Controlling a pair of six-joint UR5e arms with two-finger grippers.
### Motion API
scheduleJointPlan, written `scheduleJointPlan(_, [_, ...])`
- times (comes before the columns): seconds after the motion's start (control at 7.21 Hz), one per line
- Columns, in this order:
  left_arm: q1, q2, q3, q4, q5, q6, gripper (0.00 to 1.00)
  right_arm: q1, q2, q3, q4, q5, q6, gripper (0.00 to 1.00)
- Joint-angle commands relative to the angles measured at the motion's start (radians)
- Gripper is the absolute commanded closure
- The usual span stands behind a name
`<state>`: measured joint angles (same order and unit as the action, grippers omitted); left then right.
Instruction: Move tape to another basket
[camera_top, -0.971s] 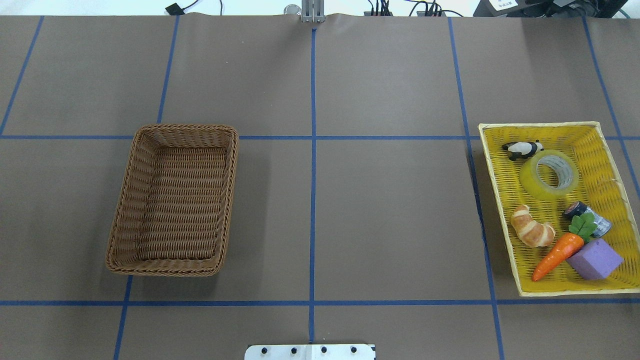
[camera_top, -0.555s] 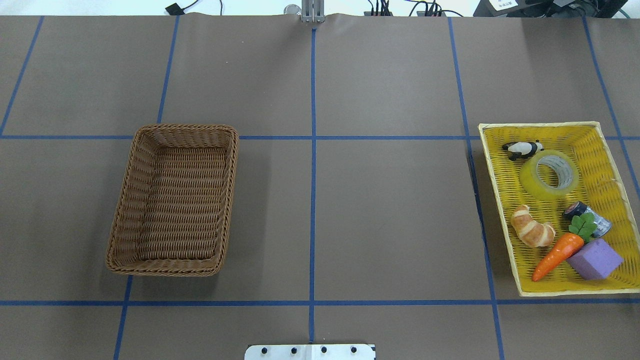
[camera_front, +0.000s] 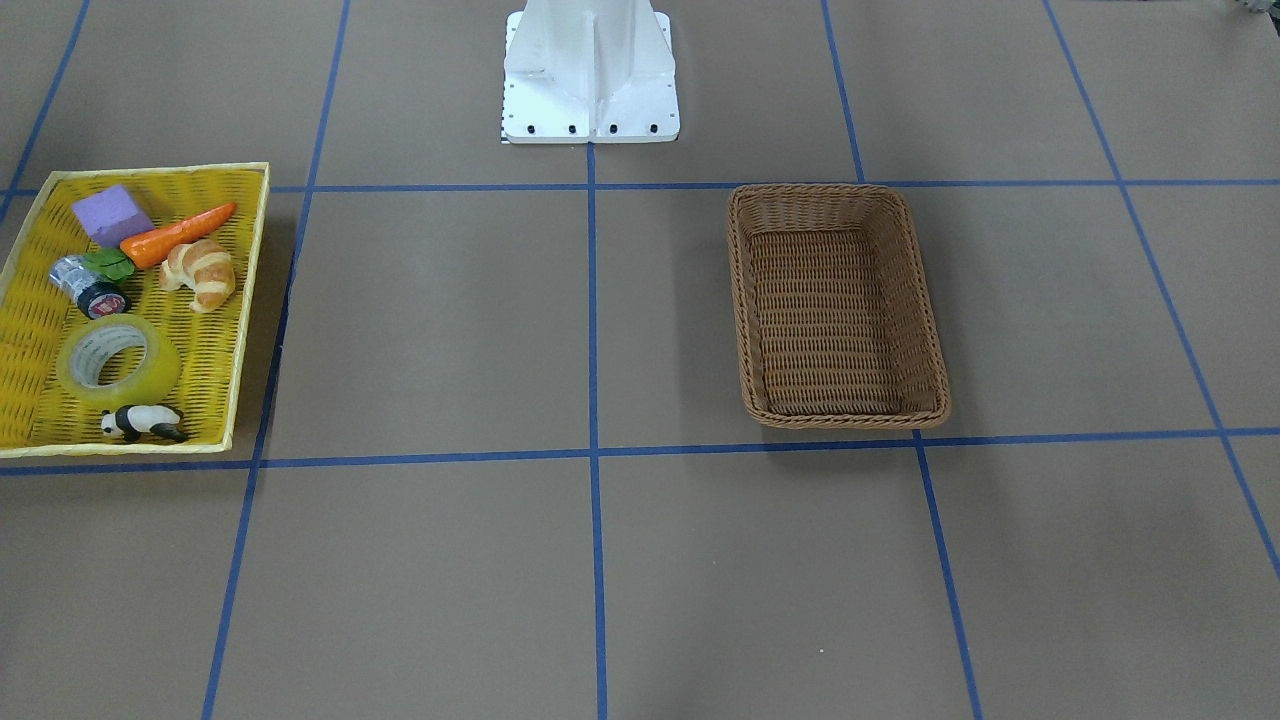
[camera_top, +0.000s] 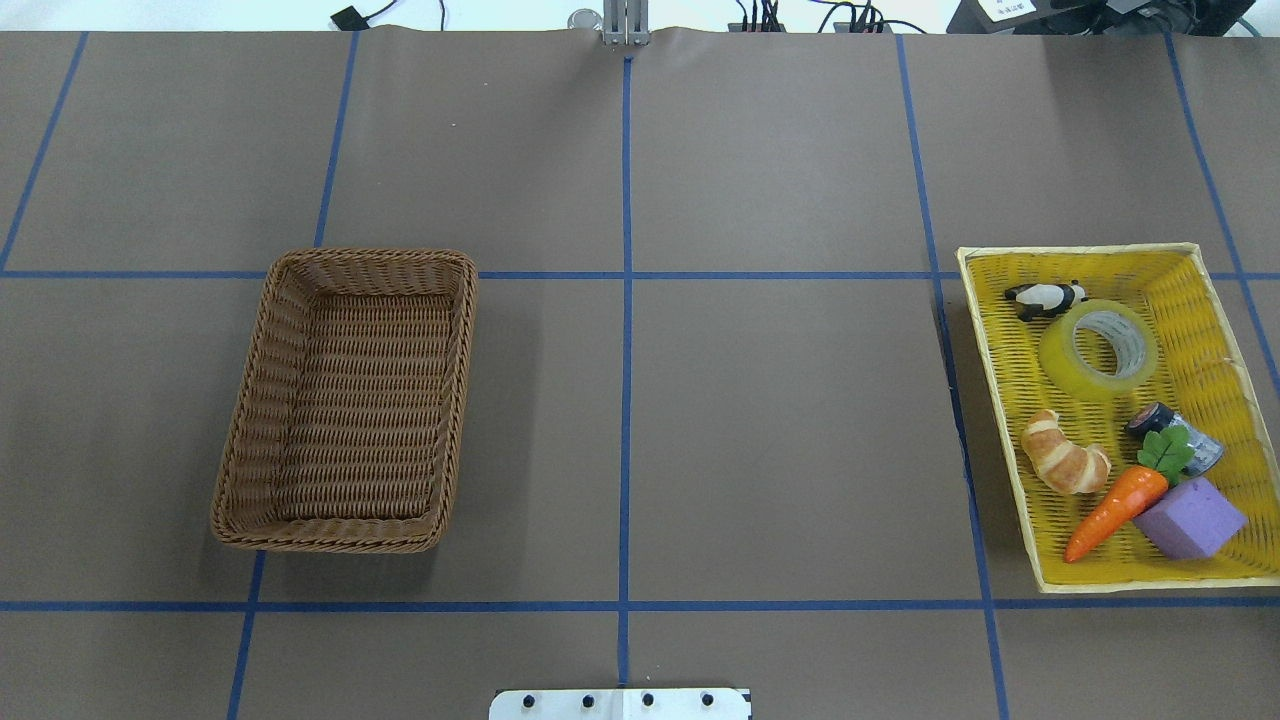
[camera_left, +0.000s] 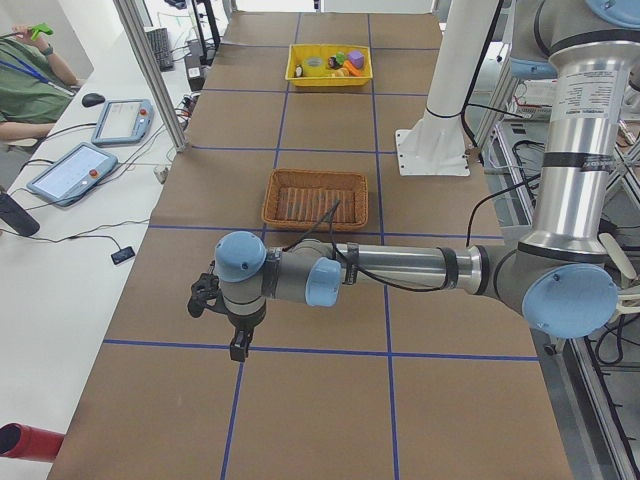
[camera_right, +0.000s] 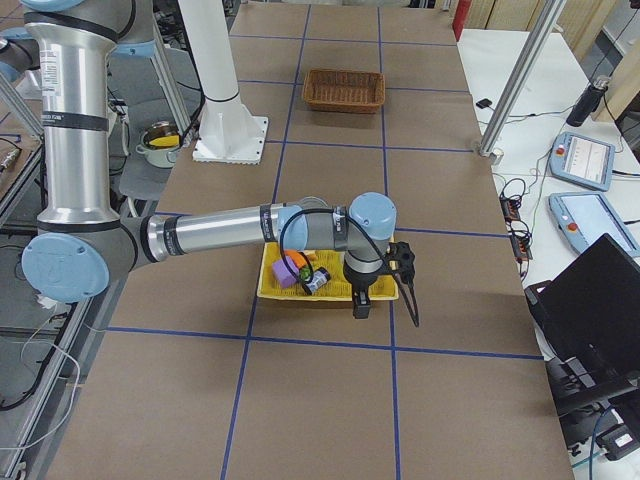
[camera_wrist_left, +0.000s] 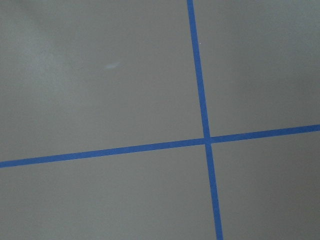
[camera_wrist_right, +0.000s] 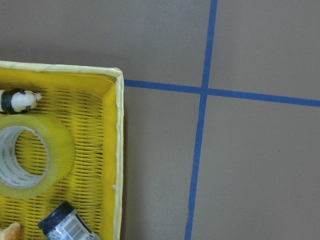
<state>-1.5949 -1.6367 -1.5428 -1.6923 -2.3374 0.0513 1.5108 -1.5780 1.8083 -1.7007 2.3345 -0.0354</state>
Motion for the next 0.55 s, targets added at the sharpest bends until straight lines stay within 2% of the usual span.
scheduleJointPlan(0.0, [0.004, 0.006, -0.031, -0.015, -0.025, -0.001, 0.02, -0.026, 0.100, 0.049, 0.000, 0.002, 0.009, 0.00])
scheduleJointPlan(0.28, [0.006, 0.008, -0.033, -0.015, -0.025, -0.002, 0.02, -0.185, 0.157, 0.051, 0.035, 0.002, 0.173, 0.00])
scheduleJointPlan(0.42, [0.006, 0.008, -0.028, -0.015, -0.023, -0.001, 0.02, -0.234, 0.139, 0.045, 0.146, 0.003, 0.208, 0.00])
